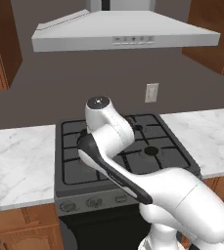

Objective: Wait until the marinara sauce is simmered to a deep red color and then turn off the stove.

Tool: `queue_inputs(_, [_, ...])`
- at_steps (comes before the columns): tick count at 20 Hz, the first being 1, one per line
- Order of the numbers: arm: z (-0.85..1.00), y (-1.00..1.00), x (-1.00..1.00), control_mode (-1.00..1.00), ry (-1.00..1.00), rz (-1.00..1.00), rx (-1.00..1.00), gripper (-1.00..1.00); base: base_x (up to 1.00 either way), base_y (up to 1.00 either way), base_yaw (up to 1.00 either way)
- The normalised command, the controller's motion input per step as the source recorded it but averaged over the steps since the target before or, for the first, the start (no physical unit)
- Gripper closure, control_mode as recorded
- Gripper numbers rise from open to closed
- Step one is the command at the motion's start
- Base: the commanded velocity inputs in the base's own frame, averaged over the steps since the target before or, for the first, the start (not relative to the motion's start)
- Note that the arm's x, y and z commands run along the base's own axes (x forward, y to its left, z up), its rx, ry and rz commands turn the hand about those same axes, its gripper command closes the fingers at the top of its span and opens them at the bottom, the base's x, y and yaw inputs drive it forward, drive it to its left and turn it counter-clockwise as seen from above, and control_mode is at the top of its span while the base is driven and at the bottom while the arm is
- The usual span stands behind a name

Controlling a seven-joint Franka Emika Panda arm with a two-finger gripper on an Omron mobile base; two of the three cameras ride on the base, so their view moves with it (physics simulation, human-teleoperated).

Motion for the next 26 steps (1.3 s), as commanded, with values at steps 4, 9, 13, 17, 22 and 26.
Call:
queue_inputs(4, [-0.27,0.49,-0.25,-1.0,0.0,0.28,-0.13,-1.0,0.0,0.0,0.0])
queue_inputs(9, [-0.25,0.5,-0.17,-1.0,0.0,0.26,-0.13,-1.0,0.0,0.0,0.0])
queue_inputs(13, [-0.19,0.5,-0.13,-1.0,0.0,0.25,-0.12,-1.0,0.0,0.0,0.0])
queue_inputs(17, [-0.1,0.42,-0.2,-1.0,0.0,0.23,-0.1,-1.0,0.0,0.0,0.0])
queue_inputs(22, [-0.11,0.3,-0.19,-1.0,-0.07,0.23,-0.1,-1.0,0.0,0.0,0.0])
queue_inputs(26, [-0.2,0.13,-0.15,-1.0,-0.23,0.18,-0.13,-1.0,0.0,0.0,0.0])
